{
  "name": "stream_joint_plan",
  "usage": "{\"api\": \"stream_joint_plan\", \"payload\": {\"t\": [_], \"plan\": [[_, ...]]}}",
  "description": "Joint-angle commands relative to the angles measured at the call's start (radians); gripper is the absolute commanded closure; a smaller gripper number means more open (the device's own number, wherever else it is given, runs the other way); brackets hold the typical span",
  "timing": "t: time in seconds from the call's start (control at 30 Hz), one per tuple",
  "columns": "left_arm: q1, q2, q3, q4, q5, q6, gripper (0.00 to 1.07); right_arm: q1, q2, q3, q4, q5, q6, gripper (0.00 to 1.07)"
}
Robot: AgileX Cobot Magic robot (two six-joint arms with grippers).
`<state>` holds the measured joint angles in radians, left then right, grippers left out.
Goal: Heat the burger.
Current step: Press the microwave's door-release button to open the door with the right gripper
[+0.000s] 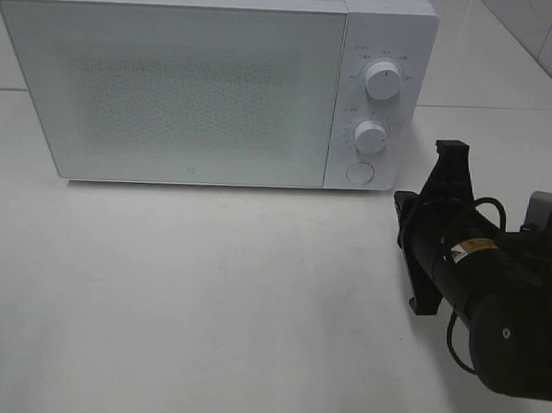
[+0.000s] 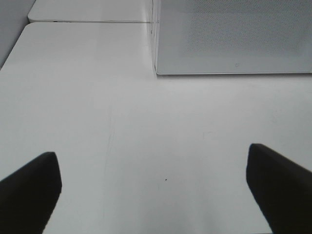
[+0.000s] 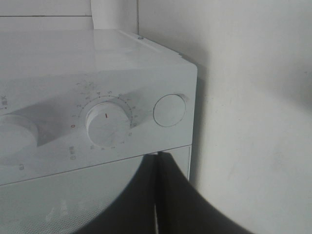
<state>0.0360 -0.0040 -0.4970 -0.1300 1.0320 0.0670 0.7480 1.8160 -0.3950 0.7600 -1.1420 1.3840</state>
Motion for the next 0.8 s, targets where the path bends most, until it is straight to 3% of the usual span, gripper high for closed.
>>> {"api": "stream_joint_plan", "payload": {"t": [0.03, 0.33, 0.8], "plan": [[-0.001, -0.025, 0.001, -0.005, -0.005, -0.004, 0.09, -0.062, 0.000, -0.047, -0.101, 0.059, -0.012, 1.07], [-0.001, -0.025, 0.001, -0.005, -0.005, -0.004, 0.09, -0.119, 0.092, -0.142, -0.227, 0.105, 0.047, 1.07], [-0.001, -0.025, 0.001, -0.005, -0.005, -0.004, 0.09, -0.166, 0.213, -0.273, -0.230, 0.136, 0.046, 1.07]]}}
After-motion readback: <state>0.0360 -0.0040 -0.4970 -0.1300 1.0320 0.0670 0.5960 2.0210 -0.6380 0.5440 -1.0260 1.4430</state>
